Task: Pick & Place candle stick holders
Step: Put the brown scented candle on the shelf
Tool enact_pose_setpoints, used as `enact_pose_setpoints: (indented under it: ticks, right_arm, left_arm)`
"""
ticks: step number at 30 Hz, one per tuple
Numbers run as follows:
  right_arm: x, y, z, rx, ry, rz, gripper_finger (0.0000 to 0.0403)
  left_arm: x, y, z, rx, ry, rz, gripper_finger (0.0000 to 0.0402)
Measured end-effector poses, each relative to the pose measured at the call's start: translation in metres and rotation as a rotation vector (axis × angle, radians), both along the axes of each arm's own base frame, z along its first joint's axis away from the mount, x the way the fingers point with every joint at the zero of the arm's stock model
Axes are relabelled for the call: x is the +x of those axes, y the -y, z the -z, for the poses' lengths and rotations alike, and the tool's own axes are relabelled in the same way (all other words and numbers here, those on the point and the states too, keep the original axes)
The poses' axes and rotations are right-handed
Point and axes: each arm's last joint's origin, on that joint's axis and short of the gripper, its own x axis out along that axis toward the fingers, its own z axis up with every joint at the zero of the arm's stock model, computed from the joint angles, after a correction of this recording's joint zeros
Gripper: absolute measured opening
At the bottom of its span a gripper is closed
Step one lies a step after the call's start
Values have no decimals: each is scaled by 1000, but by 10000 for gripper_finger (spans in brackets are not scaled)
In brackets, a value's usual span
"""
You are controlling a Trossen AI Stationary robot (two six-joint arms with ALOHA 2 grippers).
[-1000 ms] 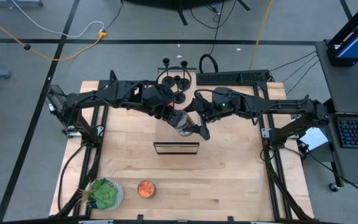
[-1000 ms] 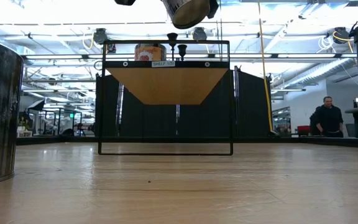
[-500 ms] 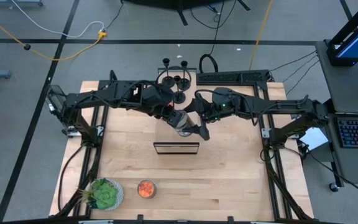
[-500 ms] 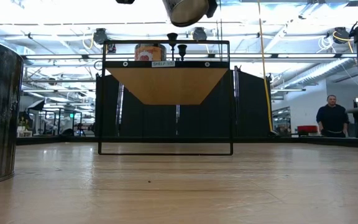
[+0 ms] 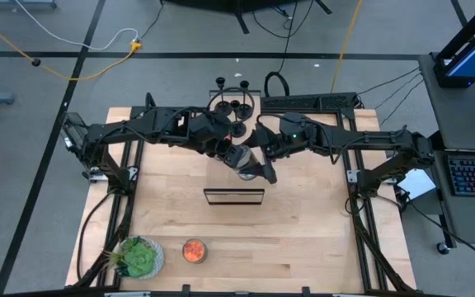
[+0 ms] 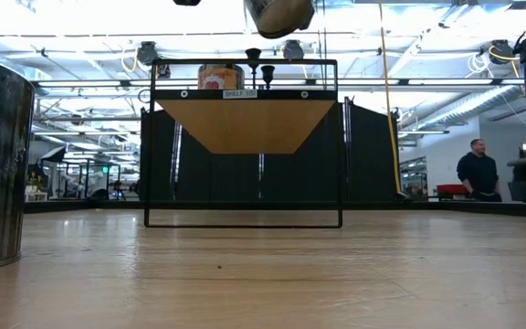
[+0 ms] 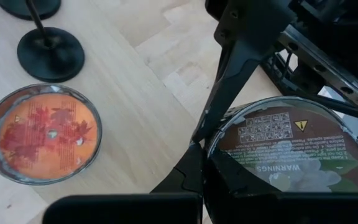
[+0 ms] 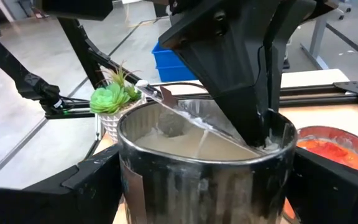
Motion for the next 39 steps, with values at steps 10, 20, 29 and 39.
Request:
enact_pose_setpoints:
  ticks: [10, 20, 29, 39]
  right_arm:
    - [0, -1, 2, -5, -14, -6, 357]
    - [0, -1, 3, -13, -20, -8, 344]
    - [0, -1, 3, 3, -22, -3, 344]
    - [0, -1, 3, 7, -24, 0, 342]
  left_arm:
    - [3, 0, -2, 9, 33, 3, 0]
    - [4, 0, -3, 4, 50, 7, 0]
    - [4, 0, -3, -3, 46, 7, 0]
    - [4, 0, -3, -3, 43, 8, 12]
